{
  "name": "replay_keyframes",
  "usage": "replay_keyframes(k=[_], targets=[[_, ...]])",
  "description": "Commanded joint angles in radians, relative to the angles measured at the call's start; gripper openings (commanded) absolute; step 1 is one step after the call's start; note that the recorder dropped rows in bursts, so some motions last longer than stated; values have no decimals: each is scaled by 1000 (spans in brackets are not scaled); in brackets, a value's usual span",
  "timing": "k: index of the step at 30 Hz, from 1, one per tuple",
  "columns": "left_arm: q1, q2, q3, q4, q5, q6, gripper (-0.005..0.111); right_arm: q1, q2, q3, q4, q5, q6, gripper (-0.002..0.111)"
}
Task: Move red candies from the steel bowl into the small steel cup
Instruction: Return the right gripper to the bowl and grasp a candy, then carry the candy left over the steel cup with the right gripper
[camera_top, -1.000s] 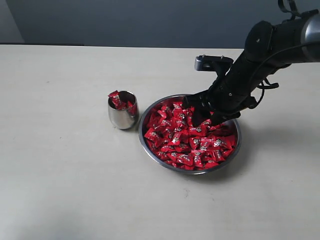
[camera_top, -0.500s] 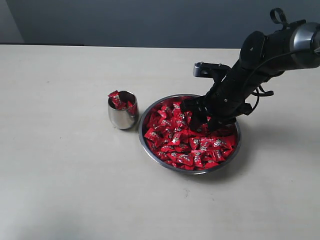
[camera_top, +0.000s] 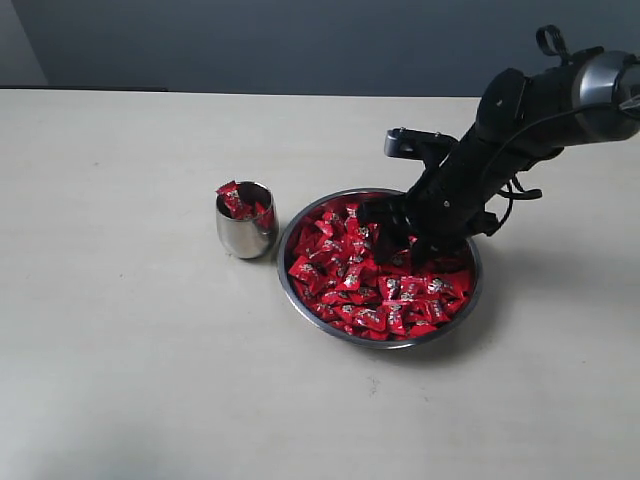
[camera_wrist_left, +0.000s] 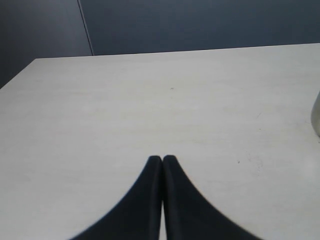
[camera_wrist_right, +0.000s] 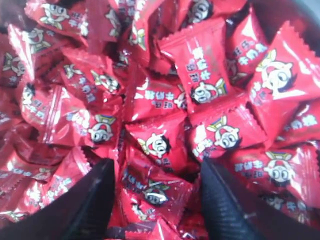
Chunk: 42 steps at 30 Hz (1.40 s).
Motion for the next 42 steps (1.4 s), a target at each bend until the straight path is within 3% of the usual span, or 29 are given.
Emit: replay_keyframes(k=[1,9,18,30,42], targets=[[-7,-5,5,2,-8,-1,0,-4,-2,2,64,-9,-52,50],[-7,-5,5,2,-8,-1,0,-4,-2,2,84,0,-70,45],[-7,-5,5,2,-8,-1,0,-4,-2,2,84,20,-103,-1],[-7,-5,5,2,-8,-1,0,-4,-40,-13,81,56,-105,-1],[-7,-5,5,2,-8,-1,0,-4,-156,-94,-37,123,-37,-1]])
